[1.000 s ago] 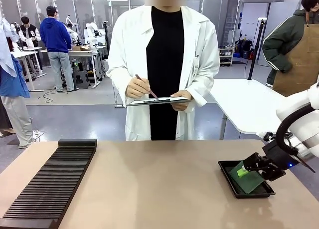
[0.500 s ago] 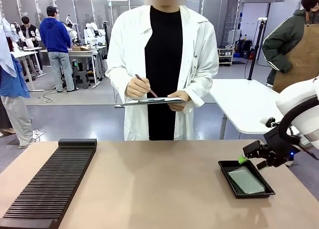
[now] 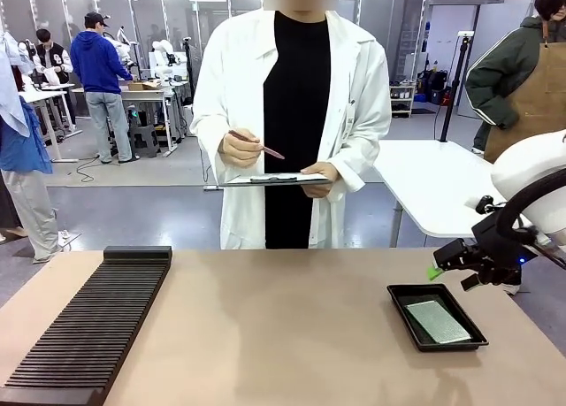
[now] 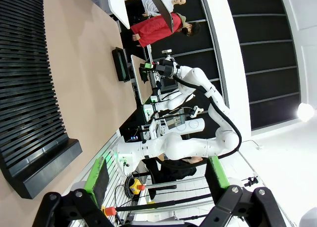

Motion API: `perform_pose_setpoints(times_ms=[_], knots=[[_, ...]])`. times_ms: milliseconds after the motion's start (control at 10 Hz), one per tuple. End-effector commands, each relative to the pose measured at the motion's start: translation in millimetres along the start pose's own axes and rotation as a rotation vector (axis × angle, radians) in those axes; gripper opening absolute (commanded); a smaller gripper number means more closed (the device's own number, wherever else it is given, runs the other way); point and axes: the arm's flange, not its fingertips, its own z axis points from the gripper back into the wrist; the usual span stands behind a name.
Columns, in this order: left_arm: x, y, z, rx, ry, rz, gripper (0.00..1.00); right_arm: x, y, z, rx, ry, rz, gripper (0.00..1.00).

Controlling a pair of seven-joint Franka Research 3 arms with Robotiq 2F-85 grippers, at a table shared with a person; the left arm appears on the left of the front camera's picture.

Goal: Inspect the PCB.
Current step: Place the Blank PCB in the ESD tray.

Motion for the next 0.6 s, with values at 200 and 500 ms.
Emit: perform_pose_setpoints(times_ms=[200, 500], knots=[[0.1, -2.5, 1.1, 0.014, -0.004, -0.003, 1.0, 1.5, -1.9, 1.5, -0.002, -0.007, 0.013, 1.0], [0.1, -2.5, 1.1, 0.014, -0.004, -0.003, 1.0, 1.5, -1.9, 1.5, -0.002, -0.007, 0.013, 1.0]])
